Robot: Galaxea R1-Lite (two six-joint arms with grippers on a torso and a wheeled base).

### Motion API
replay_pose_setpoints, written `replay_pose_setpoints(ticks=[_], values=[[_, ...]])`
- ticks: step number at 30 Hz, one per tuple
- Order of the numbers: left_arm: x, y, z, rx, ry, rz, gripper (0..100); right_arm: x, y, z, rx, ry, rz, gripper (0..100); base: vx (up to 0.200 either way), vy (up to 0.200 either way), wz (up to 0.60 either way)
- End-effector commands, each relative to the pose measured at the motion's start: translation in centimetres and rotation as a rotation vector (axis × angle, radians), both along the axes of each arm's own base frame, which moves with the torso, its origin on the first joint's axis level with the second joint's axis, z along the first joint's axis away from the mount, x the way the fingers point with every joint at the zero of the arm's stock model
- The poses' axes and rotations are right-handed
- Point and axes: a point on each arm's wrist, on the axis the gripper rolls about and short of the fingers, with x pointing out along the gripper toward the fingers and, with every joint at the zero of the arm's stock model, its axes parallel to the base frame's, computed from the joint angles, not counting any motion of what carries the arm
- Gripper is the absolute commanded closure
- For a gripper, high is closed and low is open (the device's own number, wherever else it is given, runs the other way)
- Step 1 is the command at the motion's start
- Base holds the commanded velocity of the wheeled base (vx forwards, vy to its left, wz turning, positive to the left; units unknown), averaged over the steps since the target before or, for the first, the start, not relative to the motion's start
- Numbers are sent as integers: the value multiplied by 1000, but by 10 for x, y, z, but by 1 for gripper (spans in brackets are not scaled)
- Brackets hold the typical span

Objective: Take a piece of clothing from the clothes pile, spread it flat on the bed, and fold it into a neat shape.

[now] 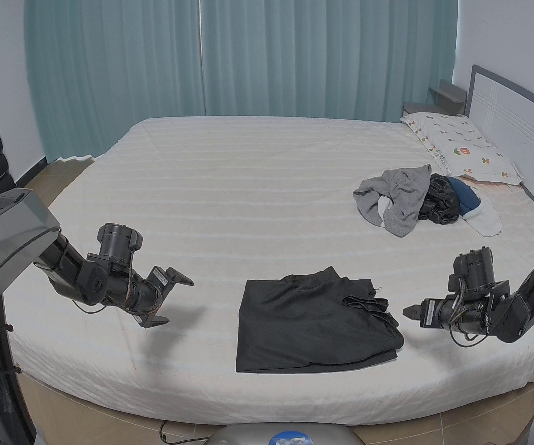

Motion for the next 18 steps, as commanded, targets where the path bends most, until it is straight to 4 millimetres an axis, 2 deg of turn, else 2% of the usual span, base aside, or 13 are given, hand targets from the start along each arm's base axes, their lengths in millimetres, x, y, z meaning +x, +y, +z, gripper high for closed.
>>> replay_pose_setpoints(ticks=[1,4,5,6,8,10,15,18], values=[[1,0,0,-2,-2,3,0,21,33,1,119,-23,36,0,0,0,0],[1,0,1,-3,0,4,0,33,60,-10,179,-5,72,0,0,0,0],[0,0,0,-1,2,5,0,38,70,-13,205,-2,83,0,200,0,0],[0,0,0,-2,3,4,0,39,71,-14,208,-1,84,0,200,0,0],[0,0,0,-1,2,1,0,49,93,-20,280,13,113,0,200,0,0],[-1,0,0,2,2,0,0,54,106,-22,319,25,130,0,200,0,0],[-1,-1,-1,3,3,-3,0,62,131,-31,383,81,148,0,0,0,0],[-1,0,-1,4,3,-2,0,63,136,-35,402,101,147,0,0,0,0]])
